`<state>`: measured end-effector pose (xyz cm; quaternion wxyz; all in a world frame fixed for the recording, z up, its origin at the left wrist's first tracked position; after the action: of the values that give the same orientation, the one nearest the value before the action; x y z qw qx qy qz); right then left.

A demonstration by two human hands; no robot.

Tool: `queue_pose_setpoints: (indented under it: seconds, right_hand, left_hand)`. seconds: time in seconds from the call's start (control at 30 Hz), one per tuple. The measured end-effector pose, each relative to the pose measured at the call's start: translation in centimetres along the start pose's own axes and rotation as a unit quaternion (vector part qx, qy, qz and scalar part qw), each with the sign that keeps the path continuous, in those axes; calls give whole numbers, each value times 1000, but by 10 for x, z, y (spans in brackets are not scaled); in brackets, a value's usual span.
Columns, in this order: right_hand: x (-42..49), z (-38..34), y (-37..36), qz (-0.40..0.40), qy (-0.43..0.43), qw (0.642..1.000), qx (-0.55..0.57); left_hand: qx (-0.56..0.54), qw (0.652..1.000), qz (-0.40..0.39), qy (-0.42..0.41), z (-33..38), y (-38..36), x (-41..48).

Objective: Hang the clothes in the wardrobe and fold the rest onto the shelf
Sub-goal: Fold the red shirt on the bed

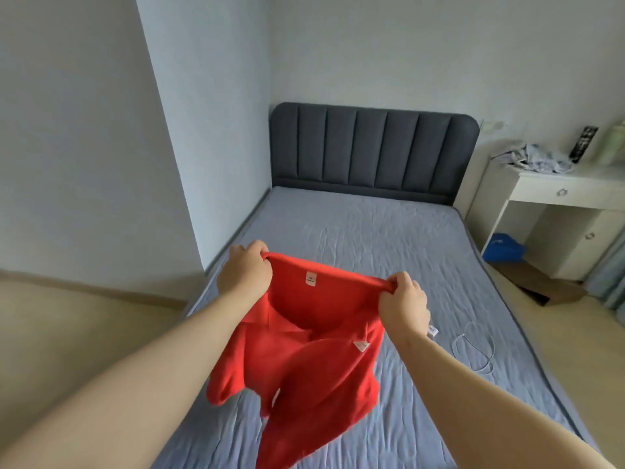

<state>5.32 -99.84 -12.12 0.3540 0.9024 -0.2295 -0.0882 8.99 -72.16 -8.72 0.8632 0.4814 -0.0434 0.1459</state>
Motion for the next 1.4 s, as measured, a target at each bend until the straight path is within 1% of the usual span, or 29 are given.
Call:
queue_pose_setpoints:
  seconds: [0.07, 0.1, 0.17, 0.2, 0.27, 0.33, 0.37, 0.43, 0.53, 0.6, 0.67, 0.77, 0.9, 1.07, 1.17, 1.23, 1.27, 1.3, 1.37, 1.4]
  right_hand:
    - [1, -14, 1, -17, -6, 995, 102]
    - [0, -19, -1, -31, -12, 988, 152]
    - [1, -26, -1, -41, -18, 974, 224]
    - [1, -29, -2, -43, -15, 971, 236]
    - [1, -32, -4, -50, -8, 974, 220]
    - [2, -32, -9, -69, -4, 980, 186]
    - [1, -30, -12, -83, 0, 982, 170]
    - [-1, -25, -18, -109, 9, 985, 130]
    - [-4, -15, -25, -130, 11, 988, 87]
    - [-8, -10, -31, -154, -1, 982, 113]
    - [-12, -3, -37, -166, -25, 975, 143]
    - [-17, 13, -39, -158, -55, 974, 152]
    - [-19, 30, -32, -128, -59, 981, 131]
    - [-30, 34, -44, -180, -68, 971, 144]
    - [-35, 31, -50, -200, -78, 963, 165]
    - [-37, 29, -53, -212, -87, 957, 176]
    - [-36, 28, -53, -211, -80, 961, 159]
    - [-36, 29, -53, -204, -68, 969, 120]
    - [-33, 30, -53, -171, -36, 984, 39]
    - [-33, 30, -53, -157, -24, 987, 19]
  left_hand:
    - [-1, 1000, -7, 22, -8, 13, 5]
    - [-19, 999, -12, 32, -11, 17, 7]
    - [-97, 994, -13, 57, -16, 23, 11]
    - [-141, 987, -18, 76, -19, 25, 11]
    - [-218, 967, -54, 122, -25, 24, 9]
    - [-262, 950, -92, 145, -32, 18, 6]
    - [-268, 947, -101, 147, -37, 16, 4]
    - [-258, 950, -102, 141, -47, 11, 1]
    - [-194, 967, -91, 136, -59, 4, -8]
    - [-187, 969, -95, 131, -63, -7, -12]
    - [-214, 963, -105, 126, -62, -17, -15]
    - [-214, 962, -117, 122, -66, -27, -21]
    - [-163, 973, -119, 111, -80, -31, -28]
    - [-162, 964, -183, 107, -87, -34, -44]
    - [-133, 962, -224, 81, -88, -39, -52]
    - [-112, 963, -238, 59, -91, -43, -55]
    - [-109, 963, -243, 49, -94, -46, -56]
    - [-110, 962, -247, 40, -97, -48, -57]
    - [-92, 965, -245, 10, -102, -51, -57]
    - [-74, 970, -232, -9, -104, -51, -55]
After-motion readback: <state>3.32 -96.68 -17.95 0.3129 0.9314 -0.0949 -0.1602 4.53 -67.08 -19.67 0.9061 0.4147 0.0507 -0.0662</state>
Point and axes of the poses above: each hand's wrist, its own x-axis towards the middle knuckle, its own y-axis out of the back of the hand, z = x × y, the point moved 7 cm from there along x, towards the middle knuckle, and after that the axes turned 7 degrees about -y, right-handed, at the moved point
